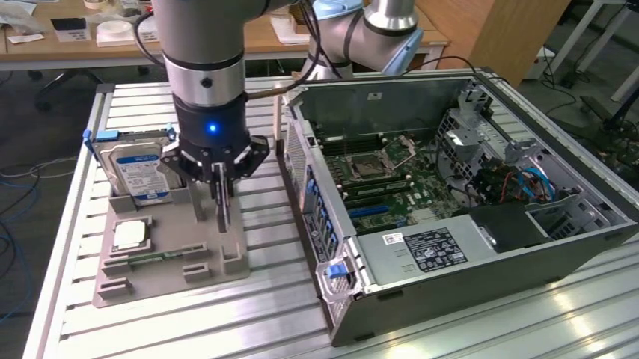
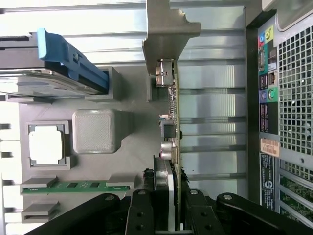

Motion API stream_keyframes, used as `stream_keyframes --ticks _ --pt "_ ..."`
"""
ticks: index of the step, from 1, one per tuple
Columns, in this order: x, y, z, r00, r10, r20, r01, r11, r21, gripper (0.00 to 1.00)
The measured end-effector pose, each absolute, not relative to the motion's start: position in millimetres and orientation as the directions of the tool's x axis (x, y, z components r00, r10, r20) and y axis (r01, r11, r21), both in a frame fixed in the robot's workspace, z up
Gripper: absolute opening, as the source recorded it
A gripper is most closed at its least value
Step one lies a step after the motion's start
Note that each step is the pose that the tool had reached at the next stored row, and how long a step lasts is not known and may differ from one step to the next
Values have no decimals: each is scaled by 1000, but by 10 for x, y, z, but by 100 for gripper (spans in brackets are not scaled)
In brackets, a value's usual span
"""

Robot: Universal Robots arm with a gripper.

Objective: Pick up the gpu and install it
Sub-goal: 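Pick up the gpu and move the gpu toward the slot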

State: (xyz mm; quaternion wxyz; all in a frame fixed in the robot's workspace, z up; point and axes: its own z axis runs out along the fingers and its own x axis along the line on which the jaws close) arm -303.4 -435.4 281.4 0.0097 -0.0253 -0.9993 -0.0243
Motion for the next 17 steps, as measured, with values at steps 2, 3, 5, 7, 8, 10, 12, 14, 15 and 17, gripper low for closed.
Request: stream_keyframes --ticks 2,3,5,7,8,10,12,14,15,17 --pt "-3034 -4354 2852 -999 50 21 51 998 48 28" --pt "-3034 -4354 2871 -999 50 21 51 998 48 28" --pt "-3034 -4354 2914 -999 50 21 51 998 48 28" --pt "-3034 -4354 2958 -999 50 21 51 998 48 28" --pt "-3034 -4354 2979 -999 50 21 51 998 48 28" --pt "-3034 -4354 3024 -999 50 21 51 998 48 28" --pt "-3034 -4354 3072 -999 50 21 51 998 48 28" --pt "-3034 -4354 3120 -999 50 21 51 998 48 28" --pt "-3034 -4354 3143 -999 50 21 51 998 48 28" --pt "-3034 -4354 3194 -999 50 21 51 998 48 28"
